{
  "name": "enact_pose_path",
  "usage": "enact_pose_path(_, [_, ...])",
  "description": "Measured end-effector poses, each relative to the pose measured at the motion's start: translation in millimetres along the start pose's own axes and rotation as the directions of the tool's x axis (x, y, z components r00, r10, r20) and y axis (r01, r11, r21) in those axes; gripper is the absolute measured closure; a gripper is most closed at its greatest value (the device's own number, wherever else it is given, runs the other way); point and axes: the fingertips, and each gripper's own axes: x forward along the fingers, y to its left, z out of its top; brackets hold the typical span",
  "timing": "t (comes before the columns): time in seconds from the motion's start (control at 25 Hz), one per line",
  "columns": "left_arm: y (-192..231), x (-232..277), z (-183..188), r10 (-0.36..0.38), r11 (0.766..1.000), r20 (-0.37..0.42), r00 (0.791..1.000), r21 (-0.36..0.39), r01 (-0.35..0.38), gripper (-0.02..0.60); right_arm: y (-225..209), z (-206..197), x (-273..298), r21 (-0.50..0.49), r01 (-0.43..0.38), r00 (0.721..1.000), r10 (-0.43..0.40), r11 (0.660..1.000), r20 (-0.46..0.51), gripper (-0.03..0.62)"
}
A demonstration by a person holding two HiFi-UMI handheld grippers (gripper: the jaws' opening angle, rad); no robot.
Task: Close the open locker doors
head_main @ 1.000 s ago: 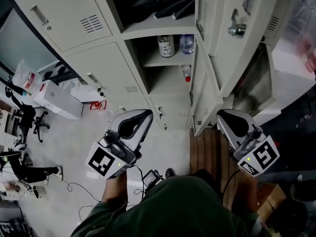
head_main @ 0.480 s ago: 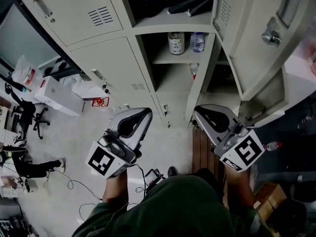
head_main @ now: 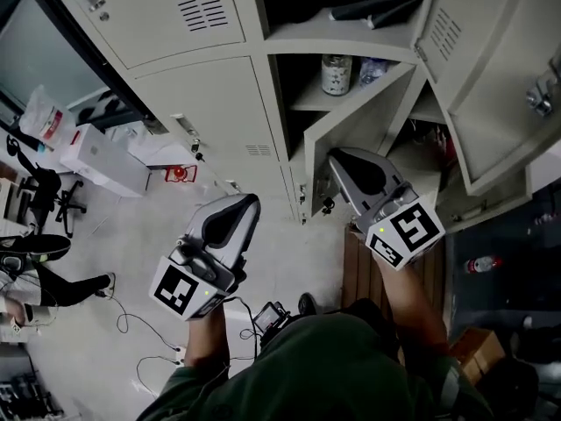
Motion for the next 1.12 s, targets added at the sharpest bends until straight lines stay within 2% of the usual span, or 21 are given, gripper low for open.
enact_pose_path(0.16, [11,-6,-8,0.022,1.000,-0.010,1.000,-0.012,-0.022,0.581,-13,-10,27,-0.017,0.046,0.999,-0.046,0.999,-0.004,0.600])
enact_pose_path(0.76, [28,-6,-17,-0.004,0.998,0.017,1.000,-0.063,0.005,0.581,-83,-52,97,-0.006,0.213,0.975,-0.213,0.977,-0.060,0.600])
enact_pose_path(0.96, [22,3,-14,-0.029,0.998,0.023,0.999,-0.056,0.031,0.581,-102,-63,103,-0.016,0.245,0.965,-0.245,0.969,-0.096,0.600])
enact_pose_path(1.12, [3,18,-9,-0.066,0.997,0.031,0.997,-0.042,0.067,0.581,-106,-69,102,-0.012,0.218,0.967,-0.218,0.976,-0.131,0.600])
